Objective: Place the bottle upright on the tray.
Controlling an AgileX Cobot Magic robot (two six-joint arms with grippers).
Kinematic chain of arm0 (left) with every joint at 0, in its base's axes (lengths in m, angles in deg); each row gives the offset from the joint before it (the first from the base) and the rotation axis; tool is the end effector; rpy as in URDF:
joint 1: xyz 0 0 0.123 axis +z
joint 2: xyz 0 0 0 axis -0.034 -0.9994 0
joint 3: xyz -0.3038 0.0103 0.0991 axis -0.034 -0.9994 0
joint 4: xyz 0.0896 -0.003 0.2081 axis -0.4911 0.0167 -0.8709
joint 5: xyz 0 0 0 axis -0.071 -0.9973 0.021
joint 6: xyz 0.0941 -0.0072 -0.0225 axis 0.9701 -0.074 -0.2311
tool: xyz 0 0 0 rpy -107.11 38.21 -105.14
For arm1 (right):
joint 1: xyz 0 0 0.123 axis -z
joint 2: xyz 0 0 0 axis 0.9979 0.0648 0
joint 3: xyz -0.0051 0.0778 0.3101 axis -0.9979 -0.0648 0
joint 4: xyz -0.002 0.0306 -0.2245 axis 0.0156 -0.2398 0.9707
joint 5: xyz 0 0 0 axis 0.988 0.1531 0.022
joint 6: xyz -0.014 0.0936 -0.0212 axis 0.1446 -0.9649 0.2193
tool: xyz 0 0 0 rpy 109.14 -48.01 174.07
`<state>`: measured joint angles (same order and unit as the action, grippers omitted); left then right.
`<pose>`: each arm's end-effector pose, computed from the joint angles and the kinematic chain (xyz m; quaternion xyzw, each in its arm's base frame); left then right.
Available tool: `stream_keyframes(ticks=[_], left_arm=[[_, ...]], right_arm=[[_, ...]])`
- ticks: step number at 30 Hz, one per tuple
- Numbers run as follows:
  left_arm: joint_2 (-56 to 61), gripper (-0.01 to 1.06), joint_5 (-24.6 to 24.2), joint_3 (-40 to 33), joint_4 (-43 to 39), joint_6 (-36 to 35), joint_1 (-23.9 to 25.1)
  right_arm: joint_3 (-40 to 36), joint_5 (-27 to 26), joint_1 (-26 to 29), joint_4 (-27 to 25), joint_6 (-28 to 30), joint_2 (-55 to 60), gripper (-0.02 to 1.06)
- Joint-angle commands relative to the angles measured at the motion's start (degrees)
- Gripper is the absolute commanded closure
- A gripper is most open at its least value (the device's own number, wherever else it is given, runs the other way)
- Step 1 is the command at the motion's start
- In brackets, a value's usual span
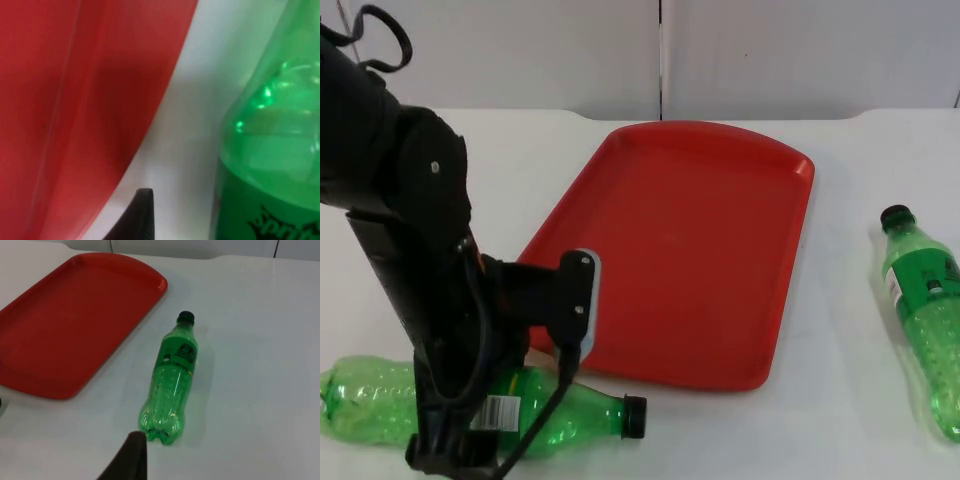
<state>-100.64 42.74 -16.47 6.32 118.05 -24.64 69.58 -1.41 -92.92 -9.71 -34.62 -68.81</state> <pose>0.2667 -0.1421 0.1322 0.6936 0.7190 -0.0311 0.0329 -0.0599 -0.0003 0.2651 -0.0849 0.8504 0.0486 0.5169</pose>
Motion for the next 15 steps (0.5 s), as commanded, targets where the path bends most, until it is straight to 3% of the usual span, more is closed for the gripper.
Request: stream_keyframes(ticks=[1,15], left_arm=[[-0.5,0.00,0.7,-0.2,1.4,-0.3,-0.4],[-0.9,0.00,1.9,-0.3,1.4,-0.3,-0.4]], right_arm=[[0.0,-0.3,0.2,-0.1,0.0,-0.1,-0.01],[0.0,-0.3,0.2,-0.1,0.0,-0.1,-0.01]])
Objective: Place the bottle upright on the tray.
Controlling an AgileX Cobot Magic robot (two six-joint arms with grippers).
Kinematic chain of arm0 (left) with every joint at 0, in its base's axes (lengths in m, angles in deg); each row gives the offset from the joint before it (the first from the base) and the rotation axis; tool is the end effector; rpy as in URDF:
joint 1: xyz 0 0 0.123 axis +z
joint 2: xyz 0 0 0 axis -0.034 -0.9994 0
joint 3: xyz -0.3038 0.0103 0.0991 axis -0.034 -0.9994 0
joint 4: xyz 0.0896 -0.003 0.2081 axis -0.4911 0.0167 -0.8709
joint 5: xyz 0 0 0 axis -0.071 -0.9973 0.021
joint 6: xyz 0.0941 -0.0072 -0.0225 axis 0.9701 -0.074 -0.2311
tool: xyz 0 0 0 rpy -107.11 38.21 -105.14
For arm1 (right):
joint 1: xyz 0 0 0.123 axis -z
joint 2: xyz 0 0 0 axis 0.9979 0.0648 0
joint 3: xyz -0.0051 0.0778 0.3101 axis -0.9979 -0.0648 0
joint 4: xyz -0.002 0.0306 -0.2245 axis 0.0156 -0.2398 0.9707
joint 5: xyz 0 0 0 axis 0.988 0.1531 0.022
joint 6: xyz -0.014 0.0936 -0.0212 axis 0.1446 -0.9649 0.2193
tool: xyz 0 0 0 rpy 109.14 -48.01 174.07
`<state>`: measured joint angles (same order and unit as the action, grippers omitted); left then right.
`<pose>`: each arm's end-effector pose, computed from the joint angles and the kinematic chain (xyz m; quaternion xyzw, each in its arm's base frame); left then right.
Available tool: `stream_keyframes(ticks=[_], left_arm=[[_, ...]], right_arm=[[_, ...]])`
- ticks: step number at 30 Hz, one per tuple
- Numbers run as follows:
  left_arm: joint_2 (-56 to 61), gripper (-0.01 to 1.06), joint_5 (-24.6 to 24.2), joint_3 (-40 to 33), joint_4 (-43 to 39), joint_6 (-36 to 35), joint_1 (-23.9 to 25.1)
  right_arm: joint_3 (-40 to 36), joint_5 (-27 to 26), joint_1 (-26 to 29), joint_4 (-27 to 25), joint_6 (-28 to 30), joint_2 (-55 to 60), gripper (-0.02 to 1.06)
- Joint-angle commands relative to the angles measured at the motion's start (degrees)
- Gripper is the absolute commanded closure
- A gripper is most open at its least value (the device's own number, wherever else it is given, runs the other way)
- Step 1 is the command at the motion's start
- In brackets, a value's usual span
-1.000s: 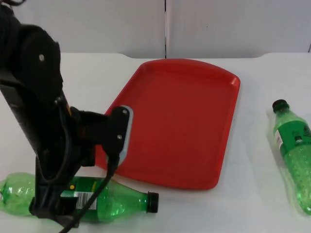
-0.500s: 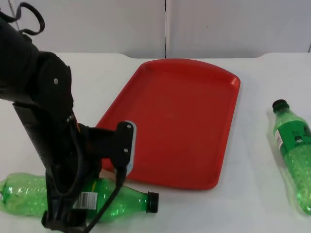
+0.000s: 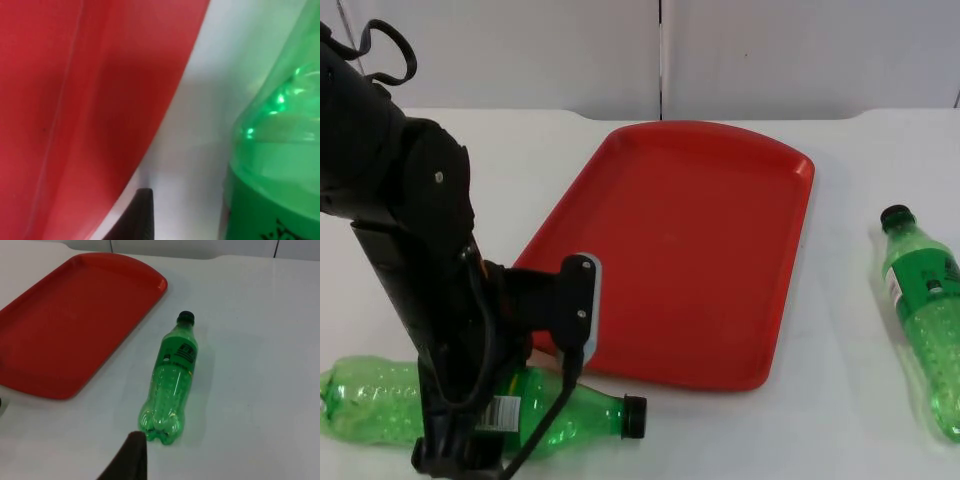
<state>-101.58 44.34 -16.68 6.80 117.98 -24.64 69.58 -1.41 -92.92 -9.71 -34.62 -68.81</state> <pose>0.2684 -0.1429 0.1268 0.6898 0.7225 -0.0302 0.0368 -0.0599 -0.0003 0.2651 -0.0849 0.8504 0.0486 0.5169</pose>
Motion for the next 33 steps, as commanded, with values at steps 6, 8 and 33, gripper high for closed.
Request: stream_keyframes(ticks=[6,8,33], left_arm=[[0.0,0.00,0.3,-0.1,2.1,-0.2,-0.4],[-0.3,0.00,0.3,-0.1,2.1,-0.2,-0.4],[-1.1,0.89,0.3,-0.1,2.2,-3.1,-0.4]], right_arm=[[0.0,-0.3,0.2,-0.1,0.0,-0.1,-0.01],[0.0,-0.3,0.2,-0.1,0.0,-0.1,-0.01],[0.0,-0.3,0.2,-0.1,0.0,-0.1,-0.01]])
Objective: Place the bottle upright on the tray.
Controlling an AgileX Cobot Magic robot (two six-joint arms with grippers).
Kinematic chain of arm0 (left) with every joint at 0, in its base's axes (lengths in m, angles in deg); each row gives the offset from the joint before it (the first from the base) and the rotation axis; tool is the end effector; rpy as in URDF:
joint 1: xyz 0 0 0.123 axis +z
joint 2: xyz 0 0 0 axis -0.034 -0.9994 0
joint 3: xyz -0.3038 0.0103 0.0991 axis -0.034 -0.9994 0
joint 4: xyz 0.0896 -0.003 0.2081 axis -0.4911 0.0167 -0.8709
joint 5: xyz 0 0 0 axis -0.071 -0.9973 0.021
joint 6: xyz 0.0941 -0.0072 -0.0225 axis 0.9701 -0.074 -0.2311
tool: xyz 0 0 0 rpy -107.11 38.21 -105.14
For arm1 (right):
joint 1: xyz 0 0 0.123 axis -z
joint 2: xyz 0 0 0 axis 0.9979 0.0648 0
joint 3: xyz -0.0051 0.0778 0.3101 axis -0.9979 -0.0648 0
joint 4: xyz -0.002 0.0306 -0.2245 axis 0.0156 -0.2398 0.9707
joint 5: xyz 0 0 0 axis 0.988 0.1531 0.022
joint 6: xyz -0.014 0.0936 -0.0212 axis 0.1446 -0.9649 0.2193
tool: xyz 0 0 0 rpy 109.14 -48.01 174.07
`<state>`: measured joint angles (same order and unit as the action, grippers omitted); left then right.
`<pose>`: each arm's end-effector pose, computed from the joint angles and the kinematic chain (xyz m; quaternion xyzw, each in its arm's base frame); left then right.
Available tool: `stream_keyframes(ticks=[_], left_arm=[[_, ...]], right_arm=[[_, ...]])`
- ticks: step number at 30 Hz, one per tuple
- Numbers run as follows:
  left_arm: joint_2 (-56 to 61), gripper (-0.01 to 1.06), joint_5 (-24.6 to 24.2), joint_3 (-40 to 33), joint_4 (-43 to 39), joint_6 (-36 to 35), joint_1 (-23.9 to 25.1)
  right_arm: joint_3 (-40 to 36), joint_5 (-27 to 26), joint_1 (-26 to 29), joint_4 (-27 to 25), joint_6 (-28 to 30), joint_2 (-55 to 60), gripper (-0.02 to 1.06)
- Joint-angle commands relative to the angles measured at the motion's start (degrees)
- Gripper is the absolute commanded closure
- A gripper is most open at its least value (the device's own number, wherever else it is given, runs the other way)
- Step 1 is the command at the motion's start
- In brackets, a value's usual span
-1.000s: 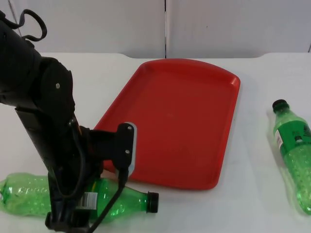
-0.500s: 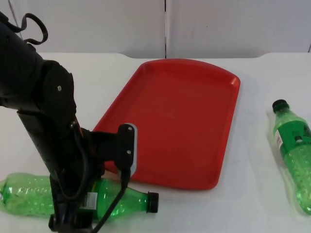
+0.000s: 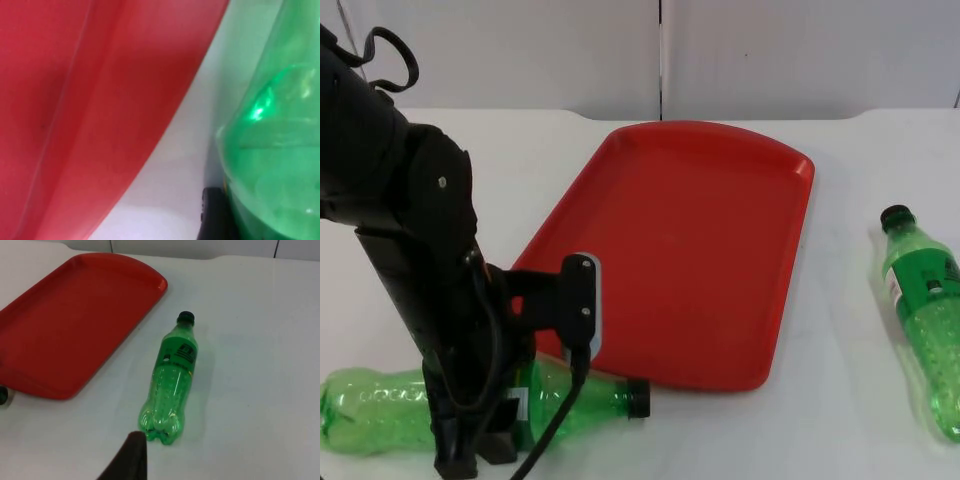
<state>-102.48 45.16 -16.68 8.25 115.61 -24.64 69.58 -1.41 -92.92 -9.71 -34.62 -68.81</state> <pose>0.2693 -0.1445 0.1222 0.6660 0.7442 -0.0362 0.0372 -0.0599 -0.0003 0.2651 -0.0849 0.8504 0.0486 0.5169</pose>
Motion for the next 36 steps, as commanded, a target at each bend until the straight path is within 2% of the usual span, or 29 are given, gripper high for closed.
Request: stream_keyframes(ticks=[1,7,12,14,15,18,26,29,30,31,34,35,36], left_arm=[[-0.2,1.04,-0.5,-0.1,0.7,-0.9,-0.4],[-0.2,1.05,-1.1,-0.1,0.2,-0.9,-0.4],[0.5,1.05,-4.3,-0.1,-1.0,-0.7,-0.4],[2.6,1.05,-7.7,-0.1,-1.6,-0.7,-0.4],[2.6,1.05,-7.7,-0.1,-1.6,-0.7,-0.4],[7.5,1.05,-9.9,-0.1,-1.2,-0.8,-0.4],[23.2,1.05,-8.0,-0.1,2.6,-2.1,-0.4],[30.6,1.05,-0.9,-0.1,11.5,-2.1,-0.1],[32.8,1.05,2.9,-0.1,14.9,-2.1,0.0],[32.8,1.05,2.9,-0.1,14.9,-2.1,0.0],[37.9,1.05,15.7,-0.1,28.4,-2.1,0.0],[37.9,1.05,15.7,-0.1,28.4,-2.1,0.0],[38.9,1.05,19.4,-0.1,32.7,-2.1,0.0]], right_arm=[[0.0,-0.3,0.2,-0.1,0.0,-0.1,-0.01],[0.0,-0.3,0.2,-0.1,0.0,-0.1,-0.01],[0.0,-0.3,0.2,-0.1,0.0,-0.1,-0.01],[0.0,-0.3,0.2,-0.1,0.0,-0.1,-0.01],[0.0,-0.3,0.2,-0.1,0.0,-0.1,-0.01],[0.0,-0.3,0.2,-0.1,0.0,-0.1,-0.01],[0.0,-0.3,0.2,-0.1,0.0,-0.1,-0.01],[0.0,-0.3,0.2,-0.1,0.0,-0.1,-0.01],[0.0,-0.3,0.2,-0.1,0.0,-0.1,-0.01],[0.0,-0.3,0.2,-0.1,0.0,-0.1,-0.01],[0.0,-0.3,0.2,-0.1,0.0,-0.1,-0.01],[0.0,-0.3,0.2,-0.1,0.0,-0.1,-0.01],[0.0,-0.3,0.2,-0.1,0.0,-0.1,-0.01]])
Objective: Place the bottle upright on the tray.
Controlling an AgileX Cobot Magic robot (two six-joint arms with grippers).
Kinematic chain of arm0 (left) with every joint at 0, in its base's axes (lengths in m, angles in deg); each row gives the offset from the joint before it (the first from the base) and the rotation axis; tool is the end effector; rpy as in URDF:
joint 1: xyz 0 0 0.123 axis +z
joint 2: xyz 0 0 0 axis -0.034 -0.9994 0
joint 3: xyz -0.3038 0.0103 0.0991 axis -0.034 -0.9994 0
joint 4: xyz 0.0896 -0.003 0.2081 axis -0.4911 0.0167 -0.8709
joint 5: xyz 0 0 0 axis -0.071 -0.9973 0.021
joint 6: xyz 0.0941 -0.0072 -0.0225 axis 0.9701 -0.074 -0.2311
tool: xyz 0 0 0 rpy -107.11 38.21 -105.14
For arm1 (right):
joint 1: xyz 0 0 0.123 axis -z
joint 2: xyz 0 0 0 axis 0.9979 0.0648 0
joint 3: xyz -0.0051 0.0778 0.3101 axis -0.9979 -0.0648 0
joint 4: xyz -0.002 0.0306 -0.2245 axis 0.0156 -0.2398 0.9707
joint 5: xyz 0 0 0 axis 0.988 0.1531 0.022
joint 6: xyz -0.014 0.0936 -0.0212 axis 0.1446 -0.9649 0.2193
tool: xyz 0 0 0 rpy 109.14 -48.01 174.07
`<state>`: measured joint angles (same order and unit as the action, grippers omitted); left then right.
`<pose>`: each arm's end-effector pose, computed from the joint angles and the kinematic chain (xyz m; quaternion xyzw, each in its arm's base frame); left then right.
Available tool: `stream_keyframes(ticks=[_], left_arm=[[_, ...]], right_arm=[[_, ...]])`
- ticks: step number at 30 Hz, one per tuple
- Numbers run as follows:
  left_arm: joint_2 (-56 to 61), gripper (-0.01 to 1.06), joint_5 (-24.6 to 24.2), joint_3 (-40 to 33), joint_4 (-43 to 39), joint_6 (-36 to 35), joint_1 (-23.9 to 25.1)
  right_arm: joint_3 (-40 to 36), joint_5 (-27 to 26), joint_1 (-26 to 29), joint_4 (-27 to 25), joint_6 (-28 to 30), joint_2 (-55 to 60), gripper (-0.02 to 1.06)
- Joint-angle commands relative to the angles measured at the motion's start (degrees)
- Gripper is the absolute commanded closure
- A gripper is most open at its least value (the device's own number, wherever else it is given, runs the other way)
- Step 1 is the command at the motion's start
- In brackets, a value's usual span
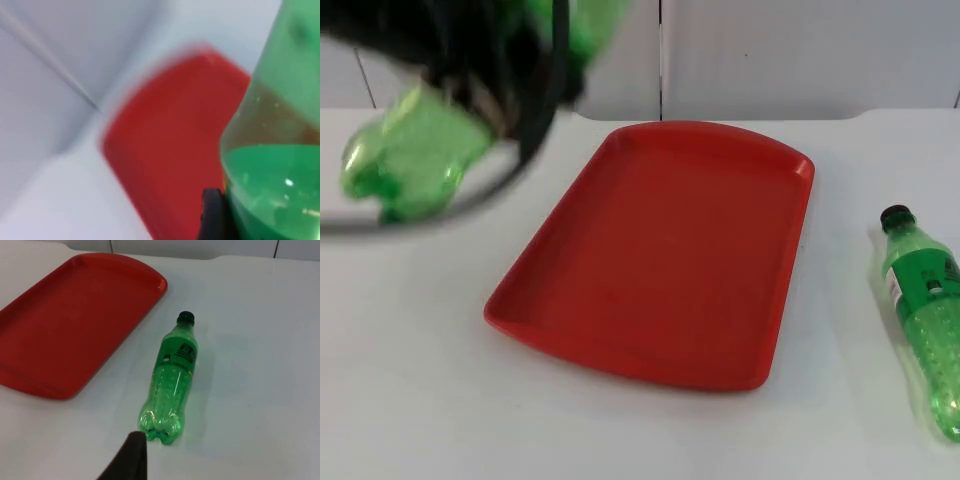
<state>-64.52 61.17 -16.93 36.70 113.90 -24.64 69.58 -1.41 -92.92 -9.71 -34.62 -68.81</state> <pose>0.2266 -0.1286 0.3330 0.4165 0.7619 -0.0626 0.4920 -0.0599 -0.0003 0.2651 -0.0849 0.8504 0.0486 0.5169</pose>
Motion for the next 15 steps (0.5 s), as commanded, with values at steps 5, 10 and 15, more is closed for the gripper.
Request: stream_keyframes(ticks=[5,10,15], left_arm=[[1.8,1.05,11.5,0.8,15.1,-0.4,0.0],[1.8,1.05,10.1,3.4,15.6,-0.4,0.0],[1.7,1.05,8.0,6.7,15.7,-0.4,0.0]], right_arm=[[0.0,-0.3,0.2,-0.1,0.0,-0.1,-0.01],[0.0,-0.3,0.2,-0.1,0.0,-0.1,-0.01],[0.0,-0.3,0.2,-0.1,0.0,-0.1,-0.01]])
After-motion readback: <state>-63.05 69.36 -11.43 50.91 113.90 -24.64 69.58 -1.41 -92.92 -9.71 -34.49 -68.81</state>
